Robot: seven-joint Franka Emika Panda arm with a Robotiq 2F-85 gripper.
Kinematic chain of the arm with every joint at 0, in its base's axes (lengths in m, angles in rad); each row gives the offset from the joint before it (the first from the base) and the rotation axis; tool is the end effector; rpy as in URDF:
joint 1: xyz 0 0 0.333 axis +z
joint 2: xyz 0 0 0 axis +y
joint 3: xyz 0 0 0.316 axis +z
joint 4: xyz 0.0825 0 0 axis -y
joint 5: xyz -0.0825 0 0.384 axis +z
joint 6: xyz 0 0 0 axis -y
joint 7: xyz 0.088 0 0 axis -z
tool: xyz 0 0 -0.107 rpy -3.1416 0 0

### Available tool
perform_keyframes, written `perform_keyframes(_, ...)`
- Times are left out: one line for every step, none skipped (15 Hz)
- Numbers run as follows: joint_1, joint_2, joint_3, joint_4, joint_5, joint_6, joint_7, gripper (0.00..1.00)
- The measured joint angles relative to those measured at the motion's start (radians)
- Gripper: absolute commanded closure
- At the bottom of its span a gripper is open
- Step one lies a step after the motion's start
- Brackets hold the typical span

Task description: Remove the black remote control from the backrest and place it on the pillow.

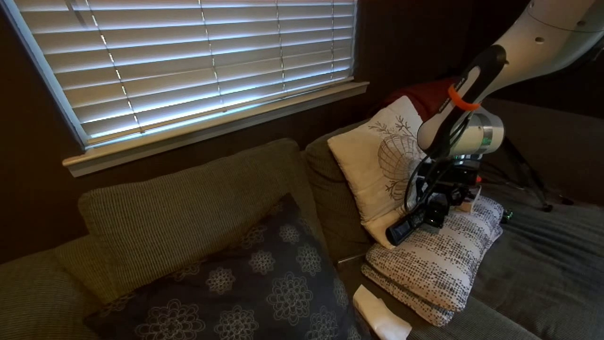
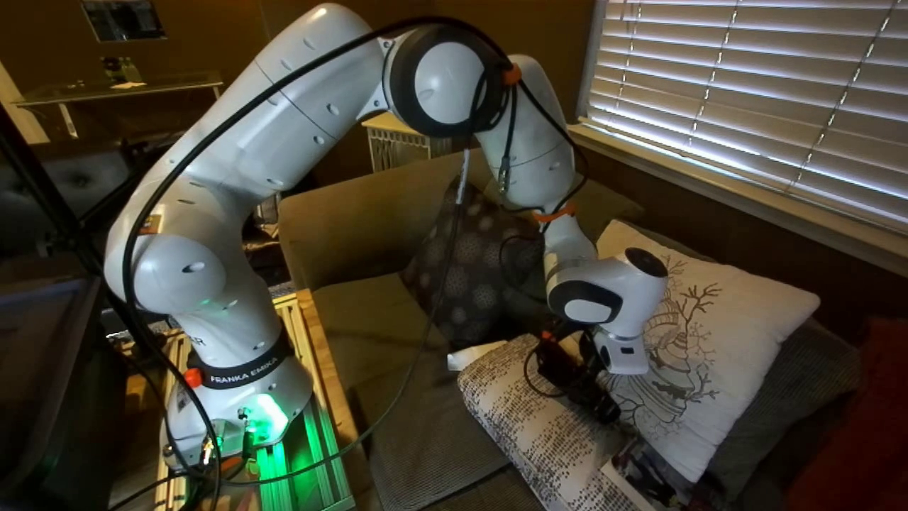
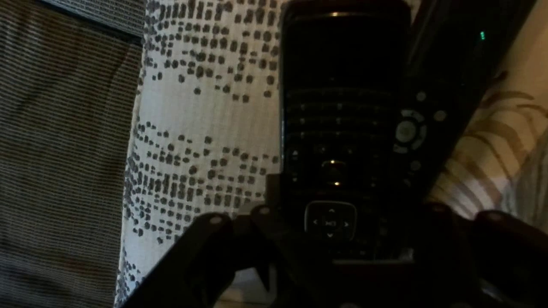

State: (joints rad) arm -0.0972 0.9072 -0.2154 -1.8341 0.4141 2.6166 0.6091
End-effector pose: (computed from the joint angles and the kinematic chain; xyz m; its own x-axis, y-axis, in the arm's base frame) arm 0.5714 -0.1961 0.0360 0.3435 -0.9366 -0.0696 -0.9369 -0.3469 0.0430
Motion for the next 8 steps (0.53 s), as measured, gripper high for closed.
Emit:
perform_keyframes(0.004,0.006,-0.002,0.004,-0.006,-0.002,0.011,0.66)
perform_keyframes(0.007,0.011,-0.002,0.006,-0.010,-0.002,0.019,0.66)
perform_keyframes(0.009,0.015,-0.002,0.008,-0.013,-0.002,0.026,0.66)
perform_keyframes(0.011,0.020,-0.002,0.009,-0.015,-0.002,0.030,0.66)
perform_keyframes(0.011,0.024,-0.002,0.010,-0.015,-0.002,0.031,0.66)
perform_keyframes(0.011,0.028,-0.001,0.012,-0.015,-0.002,0.032,0.66)
perform_keyframes(0.011,0.031,0.000,0.012,-0.015,-0.002,0.033,0.66)
perform_keyframes(0.011,0.034,0.001,0.012,-0.015,-0.002,0.033,0.58)
